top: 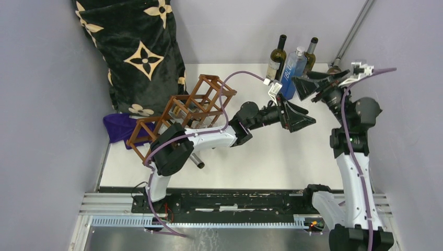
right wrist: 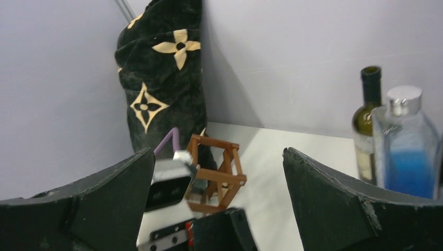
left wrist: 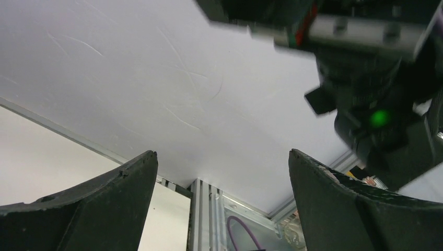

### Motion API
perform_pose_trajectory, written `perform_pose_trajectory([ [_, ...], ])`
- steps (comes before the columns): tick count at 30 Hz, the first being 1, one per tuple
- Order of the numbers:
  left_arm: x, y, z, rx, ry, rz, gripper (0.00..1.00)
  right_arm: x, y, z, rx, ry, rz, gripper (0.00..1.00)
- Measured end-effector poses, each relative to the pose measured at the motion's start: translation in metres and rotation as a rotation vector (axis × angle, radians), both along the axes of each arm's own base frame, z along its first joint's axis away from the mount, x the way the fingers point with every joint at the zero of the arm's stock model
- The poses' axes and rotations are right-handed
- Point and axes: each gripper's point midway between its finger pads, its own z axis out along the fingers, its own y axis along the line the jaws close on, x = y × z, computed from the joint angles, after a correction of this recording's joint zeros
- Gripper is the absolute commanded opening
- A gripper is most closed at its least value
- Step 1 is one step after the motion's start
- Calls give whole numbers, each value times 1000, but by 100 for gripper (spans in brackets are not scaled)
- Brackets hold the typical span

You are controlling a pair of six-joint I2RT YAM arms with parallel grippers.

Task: Put the wine bottle on the wine rack
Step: Pick up the wine bottle from the center of the board.

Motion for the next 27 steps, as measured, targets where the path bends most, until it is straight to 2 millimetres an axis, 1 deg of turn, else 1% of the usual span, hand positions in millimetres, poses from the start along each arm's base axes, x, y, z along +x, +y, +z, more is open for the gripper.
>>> perform_pose_trajectory([
  [3,4,12,-6,3,-11,-6,100,19,-10,15,-71,2,-53,98],
  [5,6,24,-19,28,-6,4,100,26,-24,31,-138,-17,-150,98],
  [8,5,41,-38,91,-16,28,100,24,-57,62,-218,-67,-365,98],
  [9,5,46,-43,123,-24,38,100,23,-65,68,-238,-79,-419,98],
  [11,4,54,-46,184,-43,62,100,23,-83,67,-296,-76,-520,98],
  [12,5,58,-44,217,-58,83,100,25,-87,65,-316,-71,-543,98],
  [13,5,63,-40,244,-76,102,100,30,-92,59,-343,-56,-564,98],
  [15,7,75,-30,304,-111,146,100,48,-99,39,-400,2,-579,98],
  [16,9,80,-21,333,-131,173,100,59,-101,26,-424,39,-578,98],
  [18,16,93,-3,383,-171,240,100,84,-106,-1,-477,119,-563,98],
  [20,23,108,13,427,-207,314,100,109,-107,-33,-526,198,-530,98],
  [22,30,131,29,482,-252,409,100,129,-104,-67,-576,266,-469,98],
  [23,32,143,35,507,-277,443,100,136,-102,-79,-593,285,-442,98],
  [25,36,165,41,562,-317,516,100,145,-99,-93,-620,294,-405,98],
  [26,39,180,42,606,-336,563,100,150,-98,-94,-634,278,-397,98],
  [27,40,188,41,631,-348,583,100,152,-98,-94,-642,267,-395,98],
])
